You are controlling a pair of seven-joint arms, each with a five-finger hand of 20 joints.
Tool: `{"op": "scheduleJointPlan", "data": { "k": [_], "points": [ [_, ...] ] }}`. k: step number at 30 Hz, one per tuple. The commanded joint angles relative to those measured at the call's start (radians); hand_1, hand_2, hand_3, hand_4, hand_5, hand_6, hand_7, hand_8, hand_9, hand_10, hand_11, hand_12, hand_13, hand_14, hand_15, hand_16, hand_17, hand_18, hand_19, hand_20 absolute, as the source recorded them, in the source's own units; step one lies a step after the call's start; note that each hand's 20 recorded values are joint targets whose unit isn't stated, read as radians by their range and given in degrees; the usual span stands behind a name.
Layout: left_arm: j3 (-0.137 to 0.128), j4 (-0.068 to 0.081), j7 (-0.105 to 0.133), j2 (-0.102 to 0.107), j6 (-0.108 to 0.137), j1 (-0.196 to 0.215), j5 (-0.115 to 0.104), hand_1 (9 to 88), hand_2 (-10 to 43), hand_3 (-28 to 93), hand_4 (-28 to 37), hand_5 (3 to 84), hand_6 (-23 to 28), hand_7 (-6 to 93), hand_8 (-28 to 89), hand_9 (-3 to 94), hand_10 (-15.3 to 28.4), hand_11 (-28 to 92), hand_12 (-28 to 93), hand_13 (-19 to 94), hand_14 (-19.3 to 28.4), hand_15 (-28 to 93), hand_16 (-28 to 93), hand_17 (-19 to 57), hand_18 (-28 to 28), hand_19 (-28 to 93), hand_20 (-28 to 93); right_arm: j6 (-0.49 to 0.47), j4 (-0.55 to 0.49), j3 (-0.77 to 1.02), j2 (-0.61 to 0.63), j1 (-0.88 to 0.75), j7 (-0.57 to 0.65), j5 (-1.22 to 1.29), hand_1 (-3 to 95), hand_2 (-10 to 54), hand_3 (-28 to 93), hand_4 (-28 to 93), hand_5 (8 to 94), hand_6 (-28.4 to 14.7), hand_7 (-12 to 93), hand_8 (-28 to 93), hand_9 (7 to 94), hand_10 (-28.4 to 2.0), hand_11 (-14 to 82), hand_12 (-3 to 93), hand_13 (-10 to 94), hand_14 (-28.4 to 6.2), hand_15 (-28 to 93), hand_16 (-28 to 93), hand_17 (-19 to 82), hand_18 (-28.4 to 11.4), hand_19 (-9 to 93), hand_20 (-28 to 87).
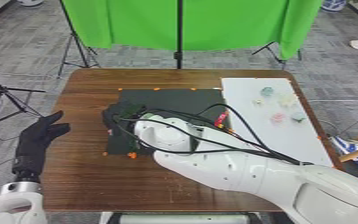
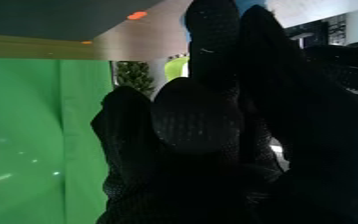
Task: Arrange flowers
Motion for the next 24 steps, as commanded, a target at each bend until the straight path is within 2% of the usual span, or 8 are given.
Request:
{"op": "scheduleJointPlan", "data": {
  "k": [1, 7, 11, 13, 19, 22, 24],
  "points": [
    [-0.014, -0.005, -0.022, -0.014, -0.018, 0.023, 0.009, 15.6, 23.0, 67, -28.3, 47.6, 4.6, 10.2, -6, 50.9, 15.9, 22, 12, 39, 20.0, 24, -1, 6.4, 15.6, 19, 17, -0.048, -0.007, 0.002, 0.026, -0.004, 0.006, -0.032, 52.6, -9.5, 62, -18, 62.8, 3.3, 23, 1, 83.0, -8.3, 15.1, 50.3, 85, -2.1, 65, 37, 58, -14.7, 93, 56],
    [-0.018, -0.009, -0.032, -0.015, -0.024, 0.029, 0.012, 15.9, 22.7, 67, -28.3, 47.5, 4.7, 10.1, -6, 50.8, 15.8, 22, 12, 39, 20.0, 24, -1, 6.3, 15.7, 19, 17, -0.052, -0.018, 0.004, 0.048, -0.004, 0.014, -0.043, 51.9, -9.5, 62, -19, 61.4, 3.7, 22, -7, 81.9, -8.4, 16.5, 49.3, 85, -2.0, 65, 37, 57, -14.8, 93, 56],
    [-0.024, -0.017, -0.036, -0.016, -0.021, 0.041, 0.013, 16.0, 22.6, 67, -28.3, 47.5, 4.6, 10.1, -6, 50.8, 15.8, 22, 12, 39, 20.0, 24, -1, 6.2, 15.8, 19, 17, -0.037, -0.055, 0.021, 0.086, 0.011, 0.024, -0.039, 51.4, -9.5, 63, -19, 60.7, 3.7, 23, -11, 81.3, -8.5, 16.8, 49.1, 84, -2.0, 64, 37, 57, -14.9, 93, 55],
    [-0.028, -0.021, -0.041, -0.013, -0.018, 0.047, 0.013, 16.0, 22.5, 67, -28.3, 47.5, 4.6, 10.1, -6, 50.8, 15.8, 22, 12, 39, 20.0, 24, -1, 6.2, 15.8, 19, 17, -0.001, -0.101, 0.036, 0.124, 0.026, 0.039, -0.033, 50.9, -9.5, 63, -19, 60.5, 3.7, 23, -11, 80.7, -8.7, 17.1, 48.7, 84, -2.1, 64, 37, 57, -14.9, 93, 55],
    [-0.05, -0.038, -0.045, -0.016, -0.012, 0.074, 0.014, 16.2, 22.5, 67, -28.3, 47.6, 4.6, 10.2, -6, 50.7, 15.8, 22, 12, 39, 20.0, 24, -1, 6.2, 15.9, 19, 17, 0.101, -0.293, 0.174, 0.299, 0.017, 0.094, 0.02, 44.0, -9.5, 68, -19, 60.0, 2.9, 22, -11, 75.7, -10.0, 25.8, 40.1, 83, -2.9, 64, 38, 55, -15.6, 93, 54],
    [-0.057, -0.045, -0.049, -0.019, -0.012, 0.085, 0.014, 16.2, 22.5, 67, -28.3, 47.6, 4.6, 10.2, -6, 50.7, 15.8, 22, 12, 39, 19.9, 24, -1, 6.2, 15.9, 19, 17, 0.071, -0.398, 0.312, 0.406, -0.045, 0.134, 0.046, 40.9, -9.5, 70, -18, 59.3, 1.8, 20, -10, 71.0, -12.1, 27.8, 31.3, 81, -4.2, 64, 38, 54, -16.1, 93, 53],
    [-0.063, -0.049, -0.046, -0.024, -0.01, 0.095, 0.015, 16.3, 22.5, 67, -28.3, 47.6, 4.6, 10.2, -6, 50.8, 15.8, 22, 12, 39, 19.9, 24, -1, 6.2, 15.9, 19, 17, 0.063, -0.458, 0.414, 0.482, -0.108, 0.157, 0.058, 38.8, -9.5, 70, -18, 58.0, 0.7, 18, -9, 69.1, -13.2, 24.4, 27.5, 81, -4.2, 63, 37, 53, -16.5, 93, 52]
  ]
}}
